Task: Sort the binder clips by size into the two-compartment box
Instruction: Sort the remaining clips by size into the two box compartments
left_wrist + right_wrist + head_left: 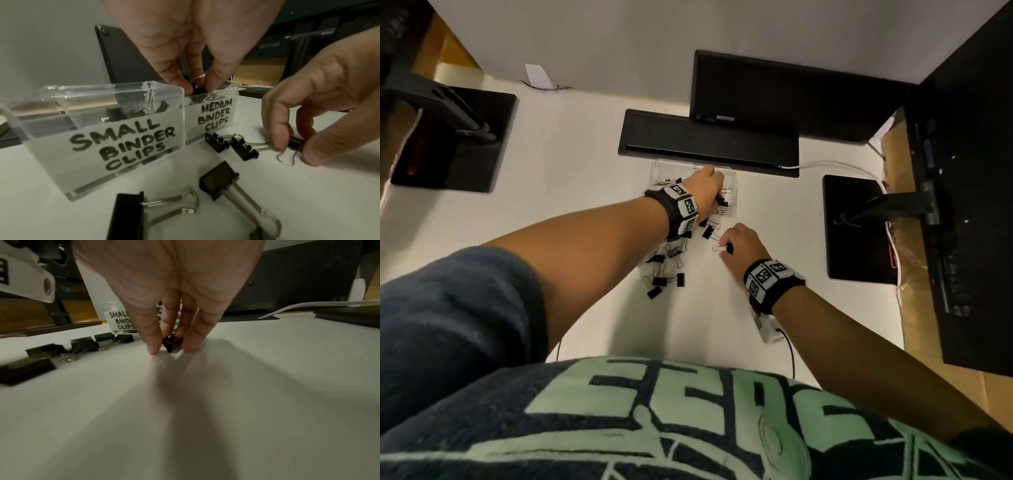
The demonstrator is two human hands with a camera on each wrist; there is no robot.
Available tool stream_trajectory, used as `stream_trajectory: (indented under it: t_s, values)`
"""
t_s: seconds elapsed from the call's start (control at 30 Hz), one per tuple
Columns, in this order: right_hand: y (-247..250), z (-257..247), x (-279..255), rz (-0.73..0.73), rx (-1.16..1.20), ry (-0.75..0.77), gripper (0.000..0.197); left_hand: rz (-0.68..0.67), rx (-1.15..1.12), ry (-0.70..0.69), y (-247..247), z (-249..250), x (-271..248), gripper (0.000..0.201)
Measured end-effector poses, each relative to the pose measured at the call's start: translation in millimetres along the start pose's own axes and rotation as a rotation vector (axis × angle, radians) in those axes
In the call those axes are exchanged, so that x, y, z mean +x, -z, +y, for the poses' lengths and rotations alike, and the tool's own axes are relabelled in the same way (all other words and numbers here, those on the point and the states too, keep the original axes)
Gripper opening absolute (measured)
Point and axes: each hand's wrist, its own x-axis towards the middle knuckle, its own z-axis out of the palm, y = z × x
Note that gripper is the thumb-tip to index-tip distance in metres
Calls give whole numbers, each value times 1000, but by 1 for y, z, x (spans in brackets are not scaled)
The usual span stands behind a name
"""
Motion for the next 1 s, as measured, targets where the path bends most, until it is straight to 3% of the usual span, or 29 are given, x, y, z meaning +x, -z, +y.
stream_trajectory:
  t_s: [0.1, 0.27, 0.37, 0.57, 0.8, 1.0]
  values:
    - [2, -2, -2, 24, 60, -21, 23, 44, -33, -69, 3, -7, -5, 26]
    - [2, -16, 5, 28, 38, 63, 37, 222, -158, -12, -2, -24, -35, 17]
    - [-5, -26, 12, -12, -51, 74, 39, 119, -122, -24, -21, -35, -58, 19]
    - [-13, -26, 9, -24, -129, 52, 26, -132, 36, 16, -48, -44, -77, 52]
    - [-13, -27, 3, -22, -120, 65, 28, -144, 211, -20, -51, -39, -84, 53]
    - [20, -50, 14, 167, 66, 108, 23, -152, 147, 6, -56, -44, -88, 45]
